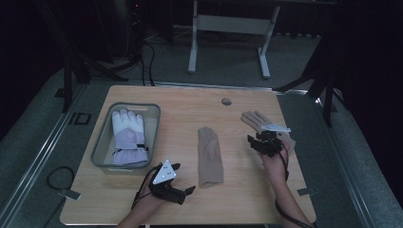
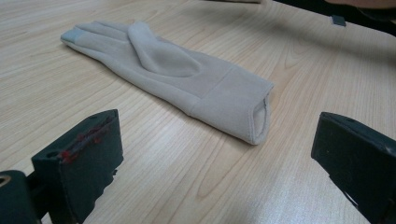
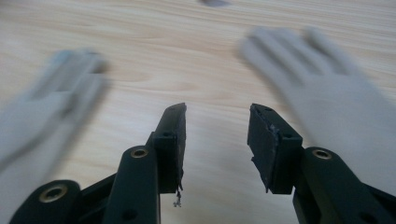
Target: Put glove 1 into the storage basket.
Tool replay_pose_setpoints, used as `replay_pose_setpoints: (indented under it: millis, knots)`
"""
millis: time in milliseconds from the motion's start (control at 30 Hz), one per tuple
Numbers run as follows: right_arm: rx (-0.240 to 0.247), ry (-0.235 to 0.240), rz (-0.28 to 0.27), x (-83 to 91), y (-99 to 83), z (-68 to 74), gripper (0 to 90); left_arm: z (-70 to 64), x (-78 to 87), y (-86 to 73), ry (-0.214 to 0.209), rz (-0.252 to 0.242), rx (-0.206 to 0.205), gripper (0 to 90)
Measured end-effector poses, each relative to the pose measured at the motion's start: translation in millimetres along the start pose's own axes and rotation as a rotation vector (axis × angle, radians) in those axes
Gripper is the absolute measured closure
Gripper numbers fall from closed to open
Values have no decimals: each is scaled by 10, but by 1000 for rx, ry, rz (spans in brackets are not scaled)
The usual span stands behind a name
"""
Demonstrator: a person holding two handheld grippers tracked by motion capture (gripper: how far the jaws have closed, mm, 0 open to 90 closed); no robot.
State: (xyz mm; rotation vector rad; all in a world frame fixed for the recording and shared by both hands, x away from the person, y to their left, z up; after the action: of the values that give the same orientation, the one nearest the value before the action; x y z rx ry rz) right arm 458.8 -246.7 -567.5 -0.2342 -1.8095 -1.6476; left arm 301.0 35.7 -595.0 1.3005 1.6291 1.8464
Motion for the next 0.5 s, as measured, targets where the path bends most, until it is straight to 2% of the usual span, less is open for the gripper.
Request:
replay_pose_setpoints:
  millis: [67,100,167,233,333,433,467,500]
  knots:
    - [-6,-36,20,-41,-20,-225,565,-1,-6,-1,-2,1,2,21]
    - [-30,-31,24,-66,-28,-320,566,-3,-9,-2,-5,1,2,21]
    - [-37,-60,43,-111,-50,-511,572,-5,-14,-7,-5,3,5,22]
    - [-57,-70,55,-148,-60,-655,573,-11,-17,-10,-9,5,6,22]
    - [-63,-84,74,-199,-60,-807,579,-21,-20,-6,-12,3,7,22]
    - [-65,-89,77,-214,-54,-845,579,-27,-23,-7,-14,3,8,22]
    - [-46,-82,82,-260,-17,-916,576,-29,-23,-10,-15,4,8,22]
    - [-32,-82,89,-276,-10,-927,565,-31,-23,-12,-15,5,8,22]
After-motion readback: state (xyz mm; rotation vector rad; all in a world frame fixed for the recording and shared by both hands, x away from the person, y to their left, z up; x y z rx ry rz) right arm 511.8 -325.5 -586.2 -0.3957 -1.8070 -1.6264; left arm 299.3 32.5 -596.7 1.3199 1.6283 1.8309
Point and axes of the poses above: each handheld gripper's, and its own axes: x roughly backward along the jaws, y roughly out of its top, z roughly to its left, the point moved 9 cm from there along -x, roughly forward along the jaws, and after that the axes turned 4 degrees about -z, right-handed, at the moved point
